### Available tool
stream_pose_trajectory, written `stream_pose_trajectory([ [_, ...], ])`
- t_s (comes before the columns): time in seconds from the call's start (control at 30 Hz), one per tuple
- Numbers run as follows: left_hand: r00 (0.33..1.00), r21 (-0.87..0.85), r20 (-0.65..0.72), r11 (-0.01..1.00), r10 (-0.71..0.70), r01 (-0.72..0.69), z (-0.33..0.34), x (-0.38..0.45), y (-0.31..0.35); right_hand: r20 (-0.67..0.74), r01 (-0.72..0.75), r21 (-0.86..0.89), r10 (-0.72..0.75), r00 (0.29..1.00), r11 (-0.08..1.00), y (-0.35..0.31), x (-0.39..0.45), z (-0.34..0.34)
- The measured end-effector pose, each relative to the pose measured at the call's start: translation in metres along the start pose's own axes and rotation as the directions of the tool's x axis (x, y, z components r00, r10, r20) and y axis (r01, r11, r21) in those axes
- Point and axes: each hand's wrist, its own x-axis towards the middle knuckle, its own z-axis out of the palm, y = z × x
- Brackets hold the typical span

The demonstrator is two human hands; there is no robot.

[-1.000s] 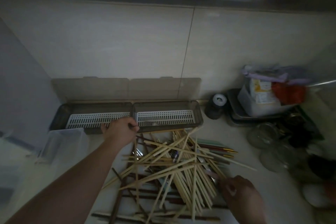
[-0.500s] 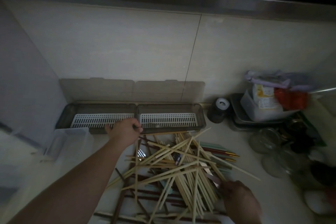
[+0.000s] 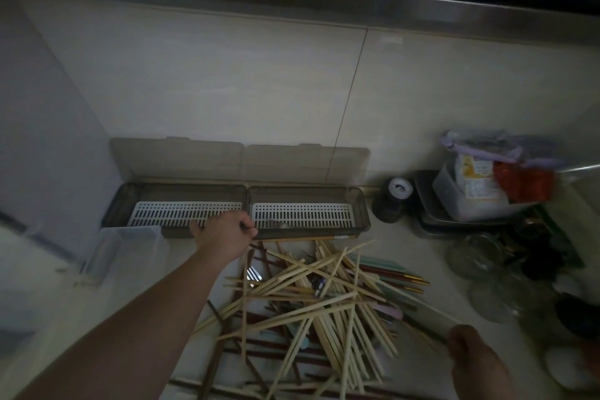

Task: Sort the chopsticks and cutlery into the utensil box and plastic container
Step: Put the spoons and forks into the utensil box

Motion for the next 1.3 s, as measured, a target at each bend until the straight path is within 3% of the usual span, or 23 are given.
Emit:
stream_pose_trajectory([
  [0.07, 1.000, 0.004, -0.004, 1.000, 0.001, -0.001, 0.000, 0.000, 0.000, -0.077, -0.018, 0.090, 0.025, 0.997, 0.996, 0.024, 0.000, -0.006],
  [0.13, 1.000, 0.003, -0.010, 1.000, 0.003, -0.003, 0.000, -0.001, 0.001, -0.101, 0.068, 0.027, -0.065, 0.993, 0.997, 0.013, -0.005, -0.032],
  [0.17, 1.000, 0.003, -0.012, 1.000, 0.001, -0.001, 0.000, -0.001, 0.001, -0.197, -0.004, 0.038, 0.011, 0.980, 0.999, 0.027, -0.002, -0.034],
  [0.2, 1.000, 0.003, -0.012, 1.000, -0.002, 0.002, 0.000, -0.001, 0.001, -0.213, -0.204, 0.144, 0.231, 0.949, 0.968, 0.047, 0.035, -0.030],
  [0.23, 1.000, 0.001, -0.013, 1.000, -0.002, 0.002, 0.000, -0.001, 0.001, -0.280, -0.456, 0.298, 0.534, 0.798, 0.838, 0.055, 0.083, -0.027],
  [0.27, 1.000, 0.000, -0.013, 1.000, -0.001, 0.001, 0.001, -0.001, 0.001, -0.482, -0.710, 0.171, 0.686, 0.544, 0.683, 0.058, 0.117, -0.023],
  [0.3, 1.000, -0.001, -0.014, 1.000, 0.003, -0.003, 0.001, -0.001, 0.001, -0.514, -0.742, 0.182, 0.706, 0.487, 0.645, 0.057, 0.135, -0.015],
  [0.33, 1.000, -0.005, -0.014, 1.000, 0.007, -0.007, 0.001, -0.001, 0.000, -0.452, -0.644, 0.123, 0.620, 0.641, 0.755, 0.060, 0.126, -0.019],
  [0.37, 1.000, -0.012, -0.016, 1.000, 0.012, -0.012, 0.001, -0.001, 0.000, -0.308, -0.388, 0.117, 0.404, 0.861, 0.914, 0.052, 0.093, -0.033],
  [0.4, 1.000, -0.020, -0.018, 1.000, 0.016, -0.017, 0.002, -0.001, 0.000, -0.246, -0.081, 0.096, 0.102, 0.964, 0.992, 0.027, 0.048, -0.057],
  [0.43, 1.000, -0.027, -0.021, 0.999, 0.020, -0.020, 0.001, -0.001, 0.000, -0.295, 0.092, 0.134, -0.049, 0.954, 0.987, -0.016, 0.026, -0.079],
  [0.5, 1.000, -0.029, -0.022, 0.999, 0.022, -0.022, 0.001, -0.001, 0.000, -0.247, 0.371, 0.149, -0.329, 0.912, 0.917, -0.069, 0.031, -0.087],
  [0.6, 0.999, -0.037, -0.029, 0.999, 0.020, -0.021, 0.002, 0.001, -0.002, -0.305, 0.571, 0.127, -0.516, 0.800, 0.811, -0.124, 0.060, -0.062],
  [0.7, 0.999, -0.058, -0.030, 0.998, 0.024, -0.026, 0.004, 0.002, -0.003, -0.212, 0.639, 0.029, -0.620, 0.756, 0.769, -0.185, 0.095, -0.030],
  [0.8, 0.999, -0.066, -0.033, 0.998, 0.021, -0.023, 0.004, 0.002, -0.002, -0.045, 0.635, -0.066, -0.638, 0.769, 0.770, -0.240, 0.107, -0.015],
  [0.93, 0.999, -0.085, -0.047, 0.996, 0.026, -0.030, 0.004, 0.002, -0.002, 0.137, 0.695, -0.144, -0.681, 0.719, 0.705, -0.278, 0.112, 0.006],
  [1.17, 1.000, -0.122, -0.024, 0.992, 0.011, -0.014, 0.006, 0.003, -0.004, 0.221, 0.597, 0.041, -0.590, 0.777, 0.801, -0.285, 0.126, 0.040],
  [1.3, 0.999, -0.119, -0.037, 0.993, 0.013, -0.017, 0.005, 0.002, -0.002, 0.128, 0.620, 0.135, -0.634, 0.762, 0.773, -0.269, 0.123, 0.038],
])
